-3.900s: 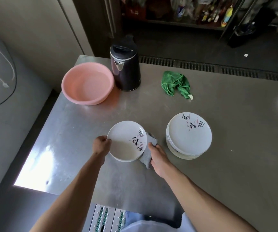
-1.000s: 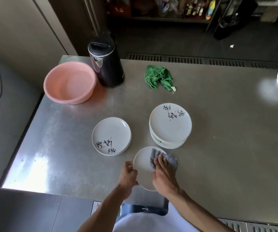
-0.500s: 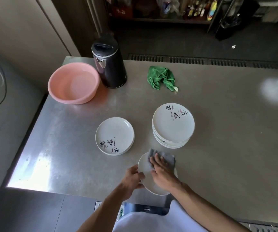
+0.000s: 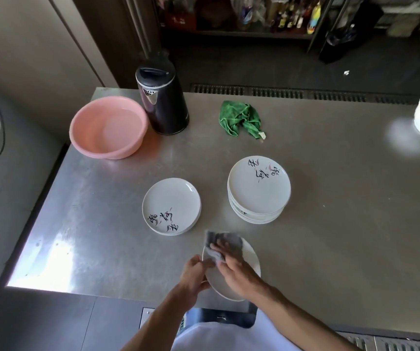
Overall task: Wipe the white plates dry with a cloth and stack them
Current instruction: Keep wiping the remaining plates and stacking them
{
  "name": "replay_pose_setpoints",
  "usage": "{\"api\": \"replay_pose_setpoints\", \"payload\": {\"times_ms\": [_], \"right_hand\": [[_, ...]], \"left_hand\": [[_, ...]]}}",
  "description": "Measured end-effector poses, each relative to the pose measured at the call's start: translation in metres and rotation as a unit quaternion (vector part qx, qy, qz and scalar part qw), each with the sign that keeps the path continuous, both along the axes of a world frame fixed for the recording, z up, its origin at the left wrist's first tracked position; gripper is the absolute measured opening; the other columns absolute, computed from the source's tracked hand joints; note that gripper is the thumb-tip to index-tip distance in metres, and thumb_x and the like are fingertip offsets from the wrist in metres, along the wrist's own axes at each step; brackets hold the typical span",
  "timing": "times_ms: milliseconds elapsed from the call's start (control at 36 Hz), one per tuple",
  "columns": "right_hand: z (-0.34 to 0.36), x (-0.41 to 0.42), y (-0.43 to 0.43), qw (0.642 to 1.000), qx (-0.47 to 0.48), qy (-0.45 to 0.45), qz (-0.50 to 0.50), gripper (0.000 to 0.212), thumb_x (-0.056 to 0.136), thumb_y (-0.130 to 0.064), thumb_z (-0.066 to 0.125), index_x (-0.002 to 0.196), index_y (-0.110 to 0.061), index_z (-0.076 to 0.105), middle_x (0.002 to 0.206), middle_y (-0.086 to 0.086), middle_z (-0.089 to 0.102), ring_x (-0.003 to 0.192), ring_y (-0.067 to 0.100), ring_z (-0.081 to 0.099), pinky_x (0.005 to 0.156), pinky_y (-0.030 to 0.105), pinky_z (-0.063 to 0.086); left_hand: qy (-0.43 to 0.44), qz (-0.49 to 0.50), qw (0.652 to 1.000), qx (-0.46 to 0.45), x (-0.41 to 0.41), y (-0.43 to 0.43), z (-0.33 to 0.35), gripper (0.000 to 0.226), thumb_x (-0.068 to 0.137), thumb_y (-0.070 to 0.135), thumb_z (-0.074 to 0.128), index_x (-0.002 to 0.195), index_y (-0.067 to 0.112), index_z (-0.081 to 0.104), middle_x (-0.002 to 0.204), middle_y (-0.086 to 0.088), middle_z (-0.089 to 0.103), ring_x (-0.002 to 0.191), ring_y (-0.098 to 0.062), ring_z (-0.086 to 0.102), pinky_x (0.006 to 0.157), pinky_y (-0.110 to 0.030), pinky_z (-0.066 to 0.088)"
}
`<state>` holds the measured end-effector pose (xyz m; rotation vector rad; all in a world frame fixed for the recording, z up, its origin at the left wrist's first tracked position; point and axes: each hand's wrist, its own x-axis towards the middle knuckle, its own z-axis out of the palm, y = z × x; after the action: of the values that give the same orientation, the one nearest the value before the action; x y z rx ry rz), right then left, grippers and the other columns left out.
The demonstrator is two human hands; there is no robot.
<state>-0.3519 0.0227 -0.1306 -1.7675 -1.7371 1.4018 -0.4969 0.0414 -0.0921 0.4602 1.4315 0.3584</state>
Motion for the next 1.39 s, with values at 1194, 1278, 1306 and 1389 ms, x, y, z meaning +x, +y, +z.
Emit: {"api": "replay_pose_setpoints", "payload": {"times_ms": [1194,1278,1306,1389], "right_hand": [[0.007,-0.003,0.020,0.991,0.028,-0.065,0.110,0.046,0.109,-0.024,0.032,0.154,-0.013,0.035,0.164,-0.003,0.020,0.146,-0.005,0.005,0.111,0.004,-0.008],[-0.004,0.005,0.025,0.985,0.002,-0.162,0.067,0.051,0.109,-0.023,0.026,0.157,-0.007,0.023,0.167,0.008,0.010,0.153,0.010,0.001,0.120,0.020,-0.008],[-0.006,0.005,0.026,0.979,-0.006,-0.198,0.055,0.052,0.108,-0.024,0.025,0.158,-0.007,0.020,0.167,0.009,0.008,0.154,0.014,0.001,0.122,0.026,-0.007],[-0.008,-0.002,0.024,0.975,0.021,-0.200,0.094,0.054,0.108,-0.024,0.027,0.158,-0.007,0.019,0.167,0.009,0.005,0.154,0.019,-0.001,0.120,0.027,-0.011]], "left_hand": [[-0.077,-0.018,0.996,0.028,-0.022,-0.001,-0.005,0.064,0.068,0.005,0.061,0.130,0.021,0.060,0.116,-0.011,0.074,0.105,-0.032,0.071,0.084,-0.045,0.062],[-0.075,-0.002,0.997,0.015,-0.022,0.000,-0.005,0.068,0.064,0.001,0.057,0.131,0.016,0.059,0.110,-0.013,0.074,0.096,-0.030,0.071,0.076,-0.042,0.061],[-0.076,0.001,0.997,0.013,-0.021,0.001,-0.005,0.066,0.066,0.000,0.057,0.130,0.015,0.059,0.108,-0.014,0.074,0.094,-0.029,0.071,0.074,-0.041,0.061],[-0.074,-0.003,0.997,0.020,-0.016,0.002,-0.003,0.068,0.062,0.002,0.056,0.127,0.019,0.059,0.105,-0.011,0.074,0.091,-0.027,0.072,0.071,-0.038,0.061]]}}
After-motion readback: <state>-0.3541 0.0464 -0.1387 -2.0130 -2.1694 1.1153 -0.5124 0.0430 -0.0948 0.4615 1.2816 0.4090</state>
